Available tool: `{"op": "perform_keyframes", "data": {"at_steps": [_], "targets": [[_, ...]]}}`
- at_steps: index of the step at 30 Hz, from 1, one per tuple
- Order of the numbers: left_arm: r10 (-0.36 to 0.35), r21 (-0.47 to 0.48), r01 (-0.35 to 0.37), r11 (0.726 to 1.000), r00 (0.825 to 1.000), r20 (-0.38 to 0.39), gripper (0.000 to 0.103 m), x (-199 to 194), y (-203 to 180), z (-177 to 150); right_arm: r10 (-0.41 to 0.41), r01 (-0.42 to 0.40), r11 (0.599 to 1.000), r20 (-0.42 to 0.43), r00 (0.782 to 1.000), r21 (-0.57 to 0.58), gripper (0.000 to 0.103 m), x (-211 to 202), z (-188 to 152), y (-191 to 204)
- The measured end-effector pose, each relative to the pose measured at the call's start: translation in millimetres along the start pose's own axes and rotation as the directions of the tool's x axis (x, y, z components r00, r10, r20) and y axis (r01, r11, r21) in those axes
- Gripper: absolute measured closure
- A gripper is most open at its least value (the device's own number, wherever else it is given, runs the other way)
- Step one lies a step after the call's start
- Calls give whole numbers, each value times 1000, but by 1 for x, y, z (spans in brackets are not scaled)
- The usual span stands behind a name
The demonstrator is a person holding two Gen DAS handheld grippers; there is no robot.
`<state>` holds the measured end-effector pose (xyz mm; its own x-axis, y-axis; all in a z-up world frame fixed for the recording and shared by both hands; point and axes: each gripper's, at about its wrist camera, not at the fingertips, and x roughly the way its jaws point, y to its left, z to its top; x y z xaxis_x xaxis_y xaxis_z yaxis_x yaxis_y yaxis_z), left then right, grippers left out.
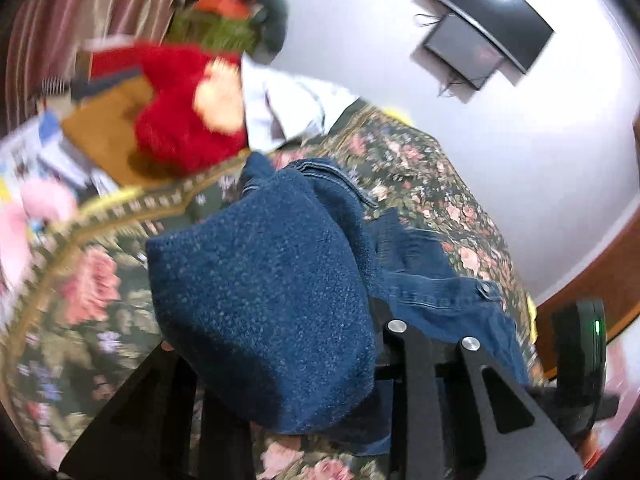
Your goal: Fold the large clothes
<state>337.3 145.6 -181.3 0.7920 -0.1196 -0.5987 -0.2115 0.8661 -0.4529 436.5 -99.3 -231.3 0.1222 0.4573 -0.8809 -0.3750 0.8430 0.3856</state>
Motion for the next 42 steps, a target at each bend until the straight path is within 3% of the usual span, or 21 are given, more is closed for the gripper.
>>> {"op": "perform_keyframes", "data": {"at_steps": [5, 7, 10, 16, 18, 20, 26, 31, 35, 39, 42], "targets": [[65, 84, -70, 994, 996, 54, 74, -21, -12, -3, -13, 7, 994, -52, 999, -111, 84, 29, 6, 39], [106, 123, -111, 986, 993, 48, 74, -17, -17, -8, -10, -2, 993, -111, 994, -116, 84, 56, 6, 45], [167, 167, -174, 970, 984, 56, 75, -9, -22, -16, -3, -7, 997, -124, 992, -81, 84, 85, 4, 43], [146, 210, -156, 965, 987, 66, 76, -12, -46, -4, -13, -5, 993, -153, 988, -121, 84, 74, 4, 51], [130, 253, -145, 957, 989, 75, 77, -13, -67, 3, 12, -24, 996, -142, 990, -84, 84, 49, 2, 43], [108, 298, -129, 946, 991, 85, 78, -13, -90, 6, 19, -24, 997, -72, 997, -68, 84, 14, -5, 31], [10, 443, -54, 895, 995, 102, 80, -13, -181, -4, -64, 55, 996, 144, 987, 64, 84, -107, -49, -44], [-71, 549, 37, 835, 997, 41, 81, -4, -257, -43, -174, 130, 968, 202, 964, 216, 84, -169, -96, -105], [-98, 653, 126, 747, 992, -79, 81, 9, -291, -99, -217, 156, 950, 216, 952, 271, 84, -196, -138, -130], [-27, 748, 179, 639, 977, -211, 80, 29, -302, -159, -230, 144, 931, 230, 946, 335, 84, -215, -165, -157], [25, 789, 170, 590, 973, -229, 77, 32, -297, -181, -245, 151, 923, 238, 940, 354, 84, -220, -175, -157]]}}
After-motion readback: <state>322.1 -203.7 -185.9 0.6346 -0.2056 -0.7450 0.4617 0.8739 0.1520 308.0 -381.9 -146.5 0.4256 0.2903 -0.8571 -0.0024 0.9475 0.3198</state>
